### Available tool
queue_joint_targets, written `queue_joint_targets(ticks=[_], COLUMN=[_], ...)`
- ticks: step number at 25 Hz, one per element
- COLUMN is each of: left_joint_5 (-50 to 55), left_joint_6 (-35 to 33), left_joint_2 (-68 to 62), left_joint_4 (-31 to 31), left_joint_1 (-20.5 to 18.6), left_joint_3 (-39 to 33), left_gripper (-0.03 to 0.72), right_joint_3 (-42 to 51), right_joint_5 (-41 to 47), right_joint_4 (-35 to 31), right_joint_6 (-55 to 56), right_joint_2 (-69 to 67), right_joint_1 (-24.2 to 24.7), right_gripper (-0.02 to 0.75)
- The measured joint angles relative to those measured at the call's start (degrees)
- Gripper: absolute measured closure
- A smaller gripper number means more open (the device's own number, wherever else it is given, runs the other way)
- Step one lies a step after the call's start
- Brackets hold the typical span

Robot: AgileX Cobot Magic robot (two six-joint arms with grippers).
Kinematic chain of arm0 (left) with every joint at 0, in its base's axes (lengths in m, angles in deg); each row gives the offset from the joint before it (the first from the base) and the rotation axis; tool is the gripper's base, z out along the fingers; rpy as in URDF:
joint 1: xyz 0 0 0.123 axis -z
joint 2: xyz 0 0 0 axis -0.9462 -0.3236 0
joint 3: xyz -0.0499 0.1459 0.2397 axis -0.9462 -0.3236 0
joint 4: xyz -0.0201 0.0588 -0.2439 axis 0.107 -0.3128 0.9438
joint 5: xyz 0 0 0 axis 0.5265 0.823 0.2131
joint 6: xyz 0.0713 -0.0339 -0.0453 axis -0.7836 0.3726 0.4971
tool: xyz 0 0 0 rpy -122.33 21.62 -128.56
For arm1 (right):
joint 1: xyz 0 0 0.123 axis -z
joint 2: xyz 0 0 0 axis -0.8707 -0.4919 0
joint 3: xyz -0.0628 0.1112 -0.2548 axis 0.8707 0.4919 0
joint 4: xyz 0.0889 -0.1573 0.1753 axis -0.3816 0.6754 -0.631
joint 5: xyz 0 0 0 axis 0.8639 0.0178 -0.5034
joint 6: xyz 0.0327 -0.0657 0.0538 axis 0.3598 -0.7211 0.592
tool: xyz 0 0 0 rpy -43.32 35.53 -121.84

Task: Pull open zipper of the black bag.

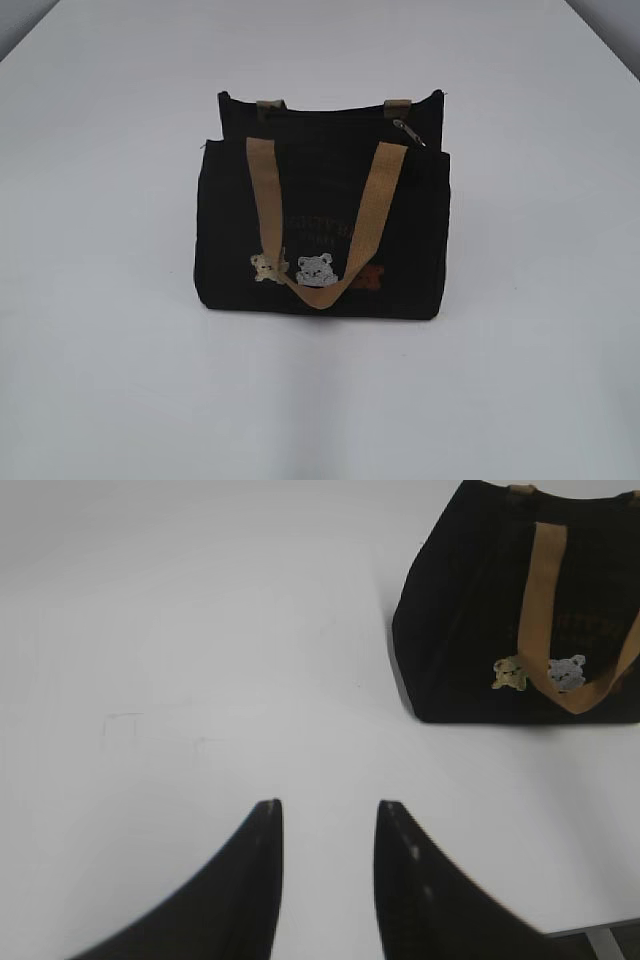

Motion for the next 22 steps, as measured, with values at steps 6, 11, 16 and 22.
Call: queue_joint_targets(ticks=[6,11,16,22], left_joint_5=[0.0,-0.1,-0.1,-0.1], left_joint_6=[0.0,0.0,0.0,0.0], left_joint_2=[0.0,0.0,0.1,0.1], left_joint_4=[0.0,0.1,0.1,0.1], left_joint_1=[-0.2,-8.0,-12.6,-12.6], left_joint_3=[0.0,0.0,0.0,0.0], left_gripper=[0.451,0.451,0.451,0.451], right_joint_3=[0.0,0.0,0.0,0.0], right_joint_5=[-0.1,-0.1,-0.1,-0.1], right_joint_4=[0.0,-0.2,-0.5,-0.8], right_joint_6=[0.0,0.0,0.0,0.0], right_joint_2=[0.0,0.0,0.0,0.0], right_joint_1=[0.0,5.2,8.3,8.3], right_gripper=[0.408,0.408,0.409,0.409])
